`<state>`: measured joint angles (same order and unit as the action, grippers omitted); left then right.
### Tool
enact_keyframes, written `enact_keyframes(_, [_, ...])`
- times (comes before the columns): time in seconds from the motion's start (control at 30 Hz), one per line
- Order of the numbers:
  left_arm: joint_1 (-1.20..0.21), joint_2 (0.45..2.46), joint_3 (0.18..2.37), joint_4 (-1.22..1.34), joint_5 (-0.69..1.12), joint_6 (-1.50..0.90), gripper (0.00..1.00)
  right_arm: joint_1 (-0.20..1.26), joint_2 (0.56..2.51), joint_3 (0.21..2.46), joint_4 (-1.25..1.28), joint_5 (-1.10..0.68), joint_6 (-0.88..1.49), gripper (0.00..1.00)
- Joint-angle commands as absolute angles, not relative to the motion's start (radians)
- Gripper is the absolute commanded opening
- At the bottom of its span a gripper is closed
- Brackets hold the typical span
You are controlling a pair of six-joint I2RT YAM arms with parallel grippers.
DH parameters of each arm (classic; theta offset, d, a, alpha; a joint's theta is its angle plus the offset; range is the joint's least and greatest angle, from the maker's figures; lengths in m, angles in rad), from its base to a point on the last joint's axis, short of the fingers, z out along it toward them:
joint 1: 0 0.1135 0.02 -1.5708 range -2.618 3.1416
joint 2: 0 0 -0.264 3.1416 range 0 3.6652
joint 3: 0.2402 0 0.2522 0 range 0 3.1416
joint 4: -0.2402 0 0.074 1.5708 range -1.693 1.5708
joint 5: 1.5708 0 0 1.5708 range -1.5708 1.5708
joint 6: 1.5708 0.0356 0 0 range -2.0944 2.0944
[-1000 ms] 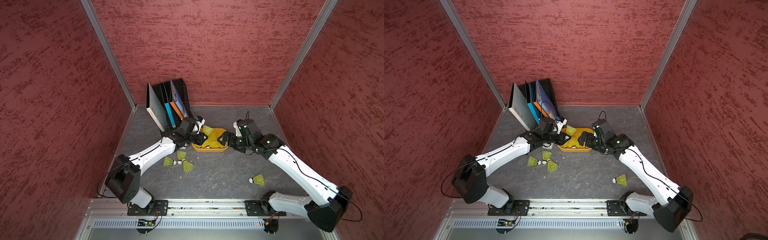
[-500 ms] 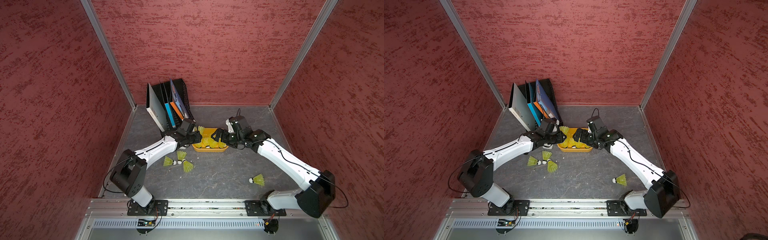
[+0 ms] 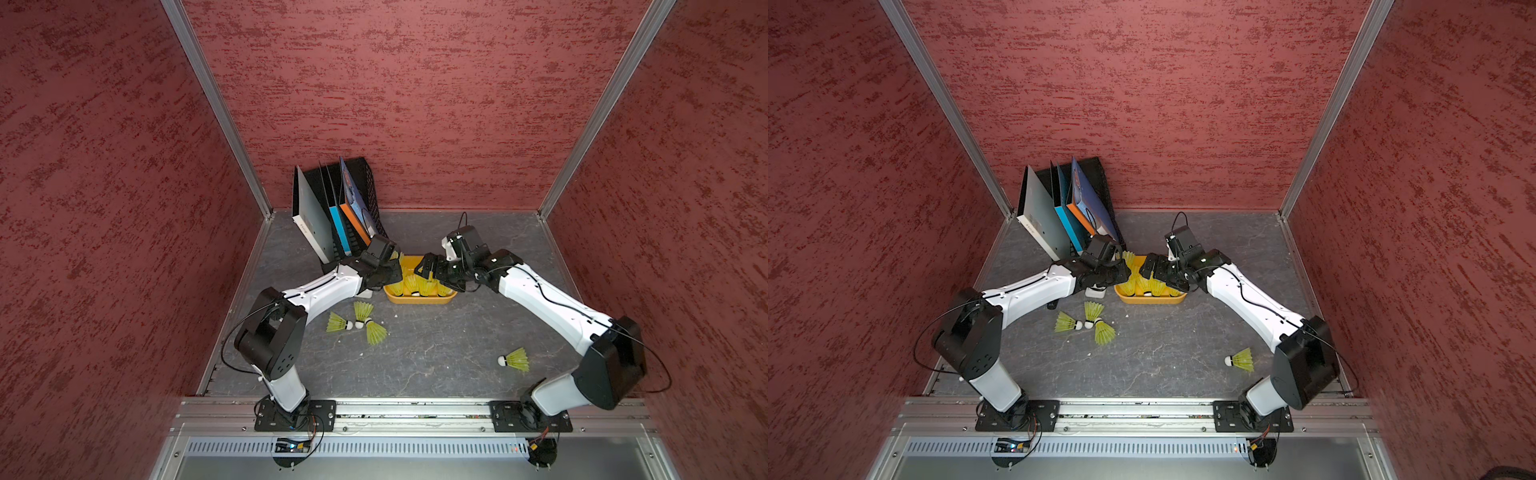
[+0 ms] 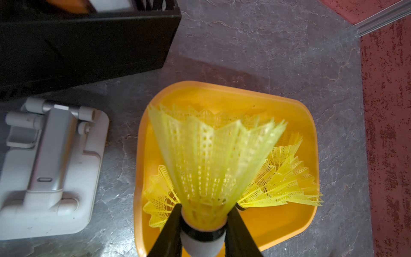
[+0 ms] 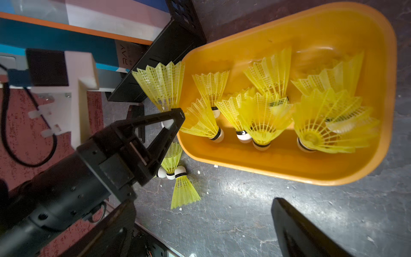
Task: Put the shuttlecocks into the storage box
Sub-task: Place the shuttlecock in the storage box.
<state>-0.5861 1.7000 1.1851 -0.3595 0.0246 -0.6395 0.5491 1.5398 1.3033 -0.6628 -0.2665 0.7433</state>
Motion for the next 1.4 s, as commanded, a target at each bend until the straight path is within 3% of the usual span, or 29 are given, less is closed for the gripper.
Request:
enact_keyframes(0.0, [-0.582,1.713,1.202,-0.388,0.002,-0.636,0.23,0.529,1.579,1.362,-0.707,-0.305,0.729,0.98])
enact_keyframes(0.5, [-0.582,1.764,1.227,-0.399,0.021,-0.637,0.28,0.528,1.591,1.367,-0.706,-0.312,0.727,0.98])
enact_keyframes(0.73, [-0.582,1.767,1.232,-0.399,0.021,-0.632,0.36,0.525,1.609,1.38,-0.713,-0.318,0.726,0.98])
enact_keyframes(0.93, [-0.582,1.764,1.247,-0.419,0.014,-0.63,0.5,0.525,1.615,1.39,-0.716,-0.321,0.723,0.98])
enact_keyframes(1.23, [-0.588,1.7,1.251,-0.448,-0.008,-0.636,0.53,0.526,1.613,1.388,-0.716,-0.311,0.721,0.98])
enact_keyframes(1.37, [-0.596,1.66,1.262,-0.488,-0.024,-0.632,0.61,0.526,1.608,1.384,-0.726,-0.288,0.71,0.98])
